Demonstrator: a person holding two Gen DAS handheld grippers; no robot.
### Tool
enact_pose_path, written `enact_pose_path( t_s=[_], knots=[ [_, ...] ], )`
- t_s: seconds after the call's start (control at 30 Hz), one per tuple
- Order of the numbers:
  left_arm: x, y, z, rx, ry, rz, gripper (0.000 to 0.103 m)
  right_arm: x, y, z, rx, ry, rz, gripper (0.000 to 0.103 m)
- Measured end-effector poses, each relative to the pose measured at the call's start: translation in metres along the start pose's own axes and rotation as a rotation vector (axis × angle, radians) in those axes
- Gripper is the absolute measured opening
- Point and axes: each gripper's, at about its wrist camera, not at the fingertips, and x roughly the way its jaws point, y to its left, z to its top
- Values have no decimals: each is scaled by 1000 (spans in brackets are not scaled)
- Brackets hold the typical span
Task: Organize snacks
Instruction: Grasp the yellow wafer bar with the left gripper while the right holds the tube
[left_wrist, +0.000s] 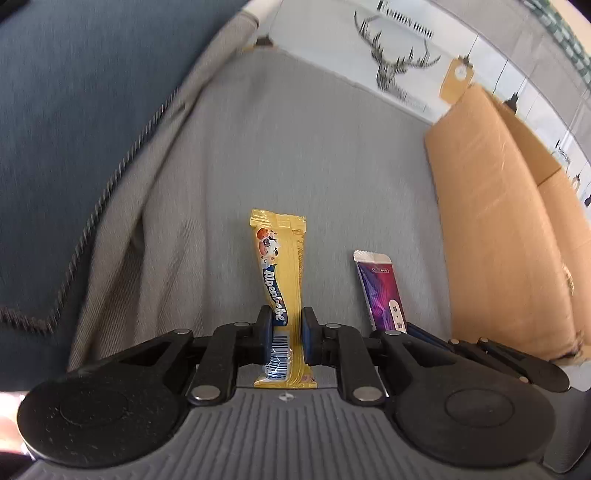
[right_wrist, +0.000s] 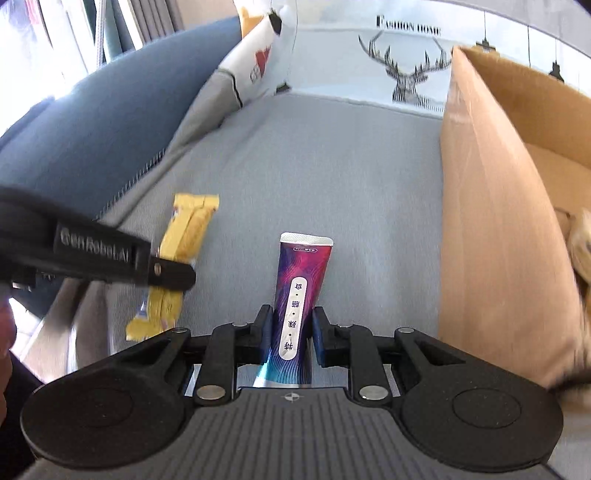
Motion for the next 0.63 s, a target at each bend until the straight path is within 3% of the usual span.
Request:
enact_pose_path(
  t_s=[0.07,0.4,0.63],
  knots=[
    [3,-2,-2,-4,7,-2,17,1,-1,-4,9,23,7,28],
    [17,-18,-5,55,19,41,18,4,5,-14,-52,21,-18,30],
    [7,-18,-5,43,-35,23,16,-2,8,-16,-62,-28,-31,21]
  ],
)
